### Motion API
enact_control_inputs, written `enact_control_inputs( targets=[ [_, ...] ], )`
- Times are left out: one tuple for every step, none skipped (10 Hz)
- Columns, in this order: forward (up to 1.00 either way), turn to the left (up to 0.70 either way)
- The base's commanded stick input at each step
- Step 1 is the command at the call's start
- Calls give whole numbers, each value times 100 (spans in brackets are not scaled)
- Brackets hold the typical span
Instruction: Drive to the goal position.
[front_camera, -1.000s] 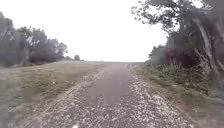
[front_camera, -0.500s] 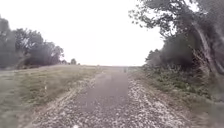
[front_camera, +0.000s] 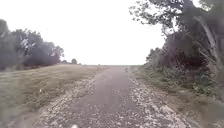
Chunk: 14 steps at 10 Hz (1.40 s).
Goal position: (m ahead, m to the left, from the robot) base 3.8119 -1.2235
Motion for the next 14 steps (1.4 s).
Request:
enact_control_inputs(
  targets=[
    [45, 0],
    [45, 0],
    [45, 0],
    [45, 0],
    [45, 0],
    [45, 0],
    [45, 0],
    [45, 0],
    [45, 0],
    [45, 0],
    [45, 0],
    [45, 0],
    [45, 0],
    [45, 0]
  ],
)
